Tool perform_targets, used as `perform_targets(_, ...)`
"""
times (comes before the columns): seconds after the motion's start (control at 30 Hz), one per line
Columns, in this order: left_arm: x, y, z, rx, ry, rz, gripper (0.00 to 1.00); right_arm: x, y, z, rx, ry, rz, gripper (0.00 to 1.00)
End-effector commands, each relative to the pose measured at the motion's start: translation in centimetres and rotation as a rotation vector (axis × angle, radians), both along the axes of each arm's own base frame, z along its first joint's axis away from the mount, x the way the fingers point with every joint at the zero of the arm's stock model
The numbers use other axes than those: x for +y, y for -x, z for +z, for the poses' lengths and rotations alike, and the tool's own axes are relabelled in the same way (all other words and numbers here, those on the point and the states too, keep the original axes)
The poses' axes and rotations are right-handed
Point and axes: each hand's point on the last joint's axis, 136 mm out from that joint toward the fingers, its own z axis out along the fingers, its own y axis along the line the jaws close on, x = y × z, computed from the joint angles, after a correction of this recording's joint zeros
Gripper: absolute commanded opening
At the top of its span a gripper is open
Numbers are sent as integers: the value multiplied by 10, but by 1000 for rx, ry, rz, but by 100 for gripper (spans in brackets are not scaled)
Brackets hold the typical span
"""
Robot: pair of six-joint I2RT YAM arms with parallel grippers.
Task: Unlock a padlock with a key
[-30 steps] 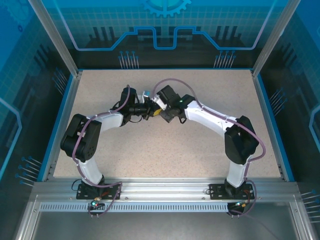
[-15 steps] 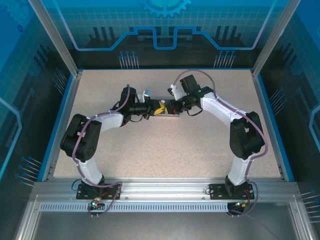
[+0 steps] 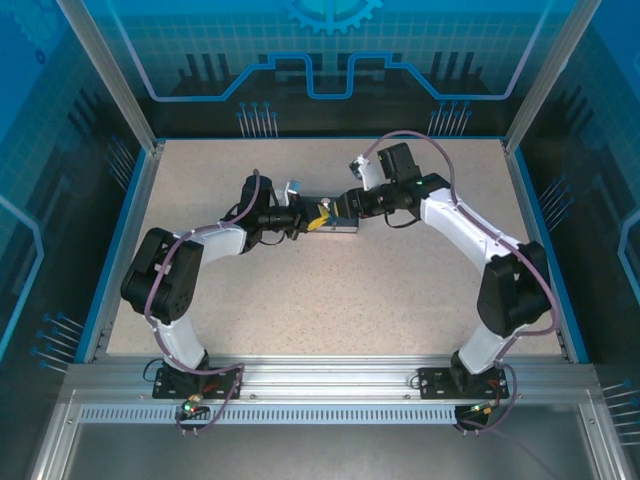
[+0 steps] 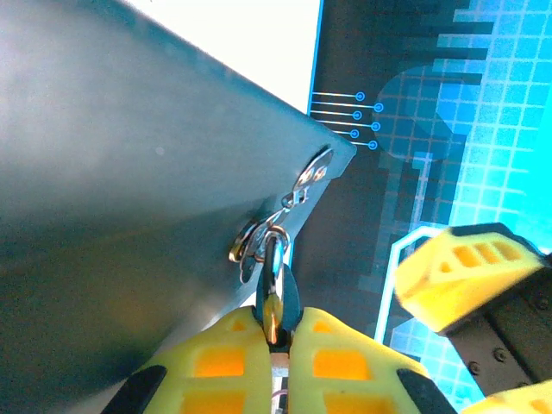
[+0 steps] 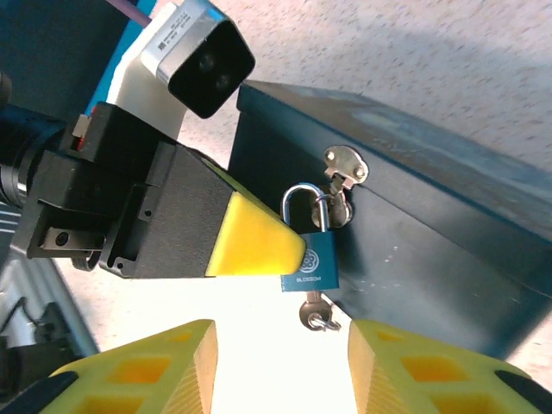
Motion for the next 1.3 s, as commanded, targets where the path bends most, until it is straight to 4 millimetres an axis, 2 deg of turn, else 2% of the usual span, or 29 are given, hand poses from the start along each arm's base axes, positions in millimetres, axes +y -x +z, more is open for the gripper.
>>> perform_targets(0.0,4,11,-24,94,-34,2,0,-8,4,-8,-111,217,3,41)
perform_targets(0.13,4,12,-23,94,-33,1,0,-4,6,-23,-242,441,41,36)
perform_targets(0.23,4,12,-23,93,-32,0,0,0,7,-32,-302,543,61,33)
perform_targets(0.6,3,11,-21,89,-32,-3,0,16,2,-53,-374,719,118,32)
perform_targets(0.87,3,12,-21,89,-29,-5,0,23,-3,-55,-417,774,123,31)
perform_targets(1.07,3,12,-21,91,-28,-6,0,26,-6,-53,-444,803,122,21)
perform_targets(1.27,3,12,-22,90,-28,-5,0,29,-7,-58,-442,814,135,1)
